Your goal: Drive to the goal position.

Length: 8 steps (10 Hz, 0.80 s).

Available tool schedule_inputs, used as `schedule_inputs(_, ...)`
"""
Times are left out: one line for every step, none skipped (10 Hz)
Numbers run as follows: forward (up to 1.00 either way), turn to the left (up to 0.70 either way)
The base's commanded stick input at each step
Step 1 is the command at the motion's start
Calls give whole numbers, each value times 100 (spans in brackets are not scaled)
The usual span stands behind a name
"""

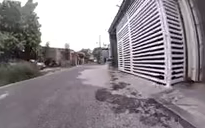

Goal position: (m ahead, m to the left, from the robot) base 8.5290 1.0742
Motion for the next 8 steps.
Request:
schedule_inputs(70, 0)
schedule_inputs(70, 0)
schedule_inputs(70, 0)
schedule_inputs(70, 0)
schedule_inputs(70, 0)
schedule_inputs(70, 0)
schedule_inputs(70, 0)
schedule_inputs(70, 0)
